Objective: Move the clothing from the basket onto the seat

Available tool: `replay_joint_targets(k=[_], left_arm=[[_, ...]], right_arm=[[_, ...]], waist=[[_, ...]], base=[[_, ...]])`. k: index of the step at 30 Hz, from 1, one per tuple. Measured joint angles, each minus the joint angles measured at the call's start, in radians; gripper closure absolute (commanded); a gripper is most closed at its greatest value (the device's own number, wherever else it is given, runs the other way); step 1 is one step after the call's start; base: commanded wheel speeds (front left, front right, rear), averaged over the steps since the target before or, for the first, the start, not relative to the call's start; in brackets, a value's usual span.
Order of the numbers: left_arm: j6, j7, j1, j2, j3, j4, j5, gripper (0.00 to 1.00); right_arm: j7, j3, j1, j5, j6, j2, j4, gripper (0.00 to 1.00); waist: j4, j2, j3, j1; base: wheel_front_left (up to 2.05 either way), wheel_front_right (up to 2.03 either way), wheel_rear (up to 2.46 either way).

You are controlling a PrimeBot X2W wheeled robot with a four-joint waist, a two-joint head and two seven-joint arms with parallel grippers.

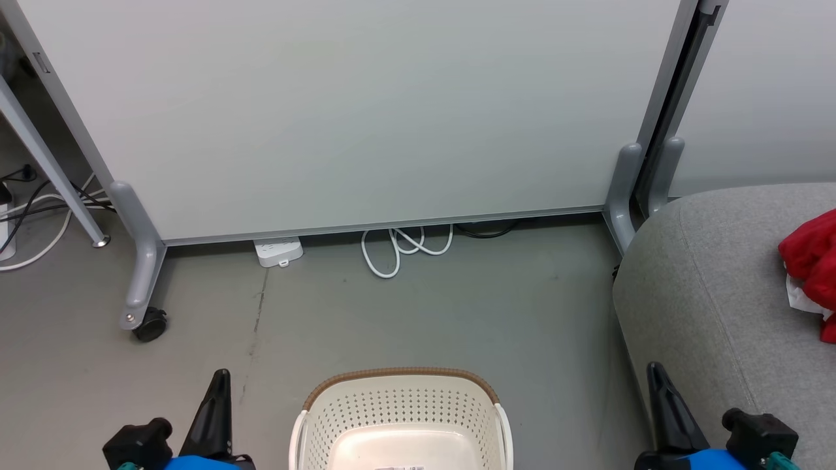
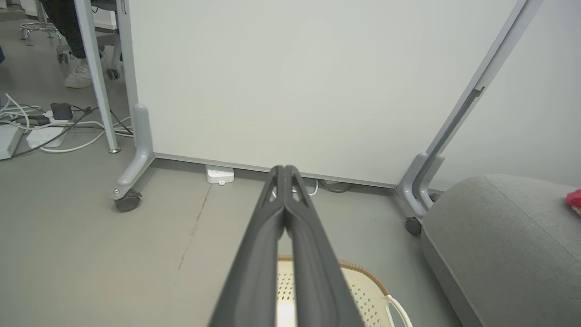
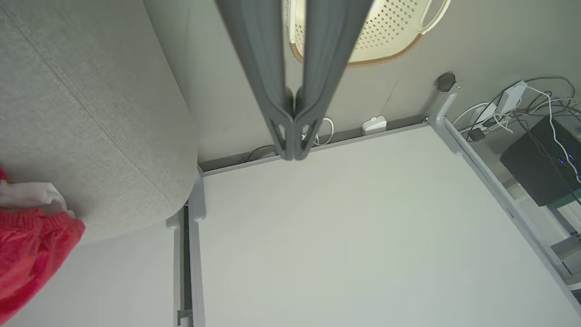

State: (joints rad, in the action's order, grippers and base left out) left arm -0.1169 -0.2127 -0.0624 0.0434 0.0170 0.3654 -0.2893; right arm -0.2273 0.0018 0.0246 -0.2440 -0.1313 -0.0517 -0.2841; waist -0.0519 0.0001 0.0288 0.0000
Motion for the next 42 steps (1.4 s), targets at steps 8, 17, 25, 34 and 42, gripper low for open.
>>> replay_joint_targets(k=[8, 17, 25, 34, 42], left_arm=[[0.0, 0.031, 0.0, 0.0, -0.01, -0.015, -0.148, 1.0], [0.0, 0.067, -0.001, 0.0, -0.022, -0.03, -0.297, 1.0], [-0.001, 0.098, -0.003, 0.0, -0.037, -0.04, -0.418, 1.0], [-0.002, 0.128, -0.01, 0.0, -0.047, -0.05, -0.541, 1.0], [-0.004, 0.153, -0.013, 0.001, -0.058, -0.058, -0.643, 1.0]], right_arm=[[0.035, -0.012, -0.006, -0.153, 0.0, 0.0, 0.002, 1.0], [0.075, -0.026, -0.021, -0.305, 0.0, 0.0, 0.005, 1.0], [0.105, -0.036, -0.033, -0.43, 0.0, 0.001, 0.008, 1.0], [0.139, -0.047, -0.047, -0.557, 0.0, 0.001, 0.011, 1.0], [0.165, -0.056, -0.061, -0.663, 0.0, 0.001, 0.014, 1.0]], waist=[[0.004, 0.0, -0.002, 0.0], [0.008, 0.0, -0.004, 0.0001], [0.011, -0.0001, -0.006, 0.0001], [0.015, 0.0, -0.008, 0.0001], [0.018, 0.0, -0.01, 0.0]], base=[[0.0, 0.0, 0.0], [0.0, 0.0, 0.0], [0.0, 0.0, 0.0], [0.0, 0.0, 0.0], [0.0, 0.0, 0.0]])
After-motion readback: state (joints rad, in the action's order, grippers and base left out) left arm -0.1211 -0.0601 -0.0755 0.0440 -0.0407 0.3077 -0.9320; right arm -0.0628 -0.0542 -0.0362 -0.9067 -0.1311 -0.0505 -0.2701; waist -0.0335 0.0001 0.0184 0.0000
